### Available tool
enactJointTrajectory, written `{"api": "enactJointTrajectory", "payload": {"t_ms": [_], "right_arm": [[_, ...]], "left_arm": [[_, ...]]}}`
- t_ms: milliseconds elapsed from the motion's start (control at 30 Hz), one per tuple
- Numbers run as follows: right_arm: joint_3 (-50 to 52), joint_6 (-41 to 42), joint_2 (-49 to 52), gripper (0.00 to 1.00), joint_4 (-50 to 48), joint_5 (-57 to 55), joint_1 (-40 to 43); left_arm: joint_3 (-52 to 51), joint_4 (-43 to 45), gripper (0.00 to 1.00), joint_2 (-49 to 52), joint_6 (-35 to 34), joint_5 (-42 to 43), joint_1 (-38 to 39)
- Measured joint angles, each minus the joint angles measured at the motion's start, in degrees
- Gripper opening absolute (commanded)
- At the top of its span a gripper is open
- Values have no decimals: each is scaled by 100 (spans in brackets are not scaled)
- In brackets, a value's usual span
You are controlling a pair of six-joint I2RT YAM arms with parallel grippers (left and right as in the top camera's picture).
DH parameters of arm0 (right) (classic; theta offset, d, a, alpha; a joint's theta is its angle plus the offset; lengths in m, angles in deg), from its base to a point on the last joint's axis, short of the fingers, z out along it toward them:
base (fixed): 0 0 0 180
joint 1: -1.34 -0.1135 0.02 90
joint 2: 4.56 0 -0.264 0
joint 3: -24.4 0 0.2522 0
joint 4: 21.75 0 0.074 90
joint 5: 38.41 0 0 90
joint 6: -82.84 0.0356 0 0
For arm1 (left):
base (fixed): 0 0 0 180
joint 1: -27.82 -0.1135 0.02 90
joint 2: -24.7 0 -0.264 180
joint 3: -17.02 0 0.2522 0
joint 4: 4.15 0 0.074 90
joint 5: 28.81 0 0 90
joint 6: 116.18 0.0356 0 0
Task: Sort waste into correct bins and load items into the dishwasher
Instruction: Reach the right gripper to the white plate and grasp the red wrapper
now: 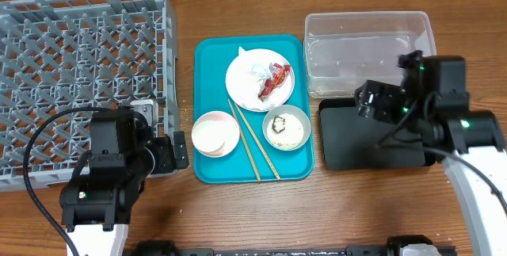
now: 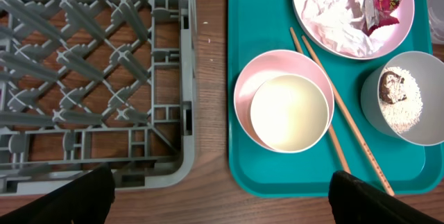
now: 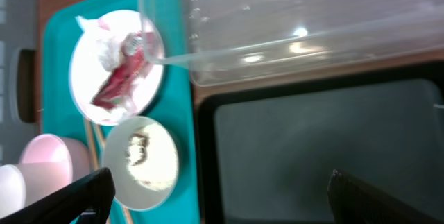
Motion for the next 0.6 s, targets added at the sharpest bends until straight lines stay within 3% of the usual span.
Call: {"api": "enactJointTrajectory", "payload": {"t_ms": [133,333,600], "right_arm": [[0,-168,271,100,-258,479,-101],[-485,-256,584,100,-190,483,-990],[-1746,-382,2138,94,-973,186,-2162]], "left_arm": [[0,-28,100,-2,-90,0,0],[0,-17,100,-2,-197,-2,0],[2,-13,100,-2,-332,-2,0]]}}
